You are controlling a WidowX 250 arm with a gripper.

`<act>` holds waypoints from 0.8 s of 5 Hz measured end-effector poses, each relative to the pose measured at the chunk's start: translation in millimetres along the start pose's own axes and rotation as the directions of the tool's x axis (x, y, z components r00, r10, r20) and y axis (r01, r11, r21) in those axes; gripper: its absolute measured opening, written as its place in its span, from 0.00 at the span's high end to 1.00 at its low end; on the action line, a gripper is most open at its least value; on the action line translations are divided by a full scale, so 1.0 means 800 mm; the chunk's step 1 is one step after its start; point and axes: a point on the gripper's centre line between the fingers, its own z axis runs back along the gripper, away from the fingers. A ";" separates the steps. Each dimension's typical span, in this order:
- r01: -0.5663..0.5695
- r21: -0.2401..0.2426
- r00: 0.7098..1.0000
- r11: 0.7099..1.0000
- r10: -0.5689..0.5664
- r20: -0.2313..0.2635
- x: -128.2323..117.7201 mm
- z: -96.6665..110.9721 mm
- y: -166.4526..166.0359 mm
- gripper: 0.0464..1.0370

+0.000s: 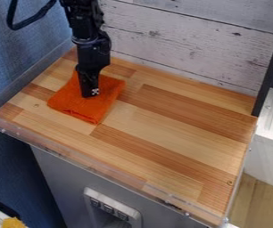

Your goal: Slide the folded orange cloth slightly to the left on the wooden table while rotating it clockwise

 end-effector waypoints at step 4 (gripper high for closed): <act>-0.366 -0.024 0.930 0.930 0.367 0.031 -0.039 -0.008 -0.011 0.98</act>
